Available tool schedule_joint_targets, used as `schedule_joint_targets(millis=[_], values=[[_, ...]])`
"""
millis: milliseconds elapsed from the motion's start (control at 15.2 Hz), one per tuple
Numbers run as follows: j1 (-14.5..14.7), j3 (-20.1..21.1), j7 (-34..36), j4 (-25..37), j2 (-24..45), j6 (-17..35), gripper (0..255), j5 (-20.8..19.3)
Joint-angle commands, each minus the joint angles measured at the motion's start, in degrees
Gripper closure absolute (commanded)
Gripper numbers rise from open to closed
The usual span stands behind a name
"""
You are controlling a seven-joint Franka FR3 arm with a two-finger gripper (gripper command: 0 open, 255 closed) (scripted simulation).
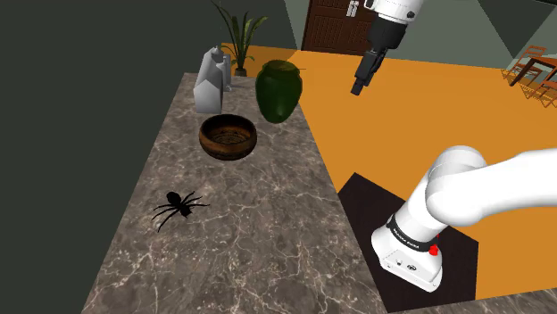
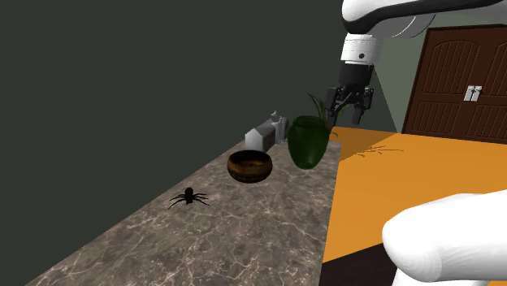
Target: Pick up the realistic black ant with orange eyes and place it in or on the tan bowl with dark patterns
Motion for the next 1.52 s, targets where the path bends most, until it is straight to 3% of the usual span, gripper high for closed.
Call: schedule_joint_targets(millis=[0, 792, 1452], values=[[0.0, 0.0, 0.0, 0.0, 0.0, 0.0, 0, 0.0], [3.64, 13.51, 16.08, 4.22, 16.75, 7.28, 0, 7.27], [5.87, 22.64, 29.53, 15.23, 36.52, 11.91, 0, 8.0]])
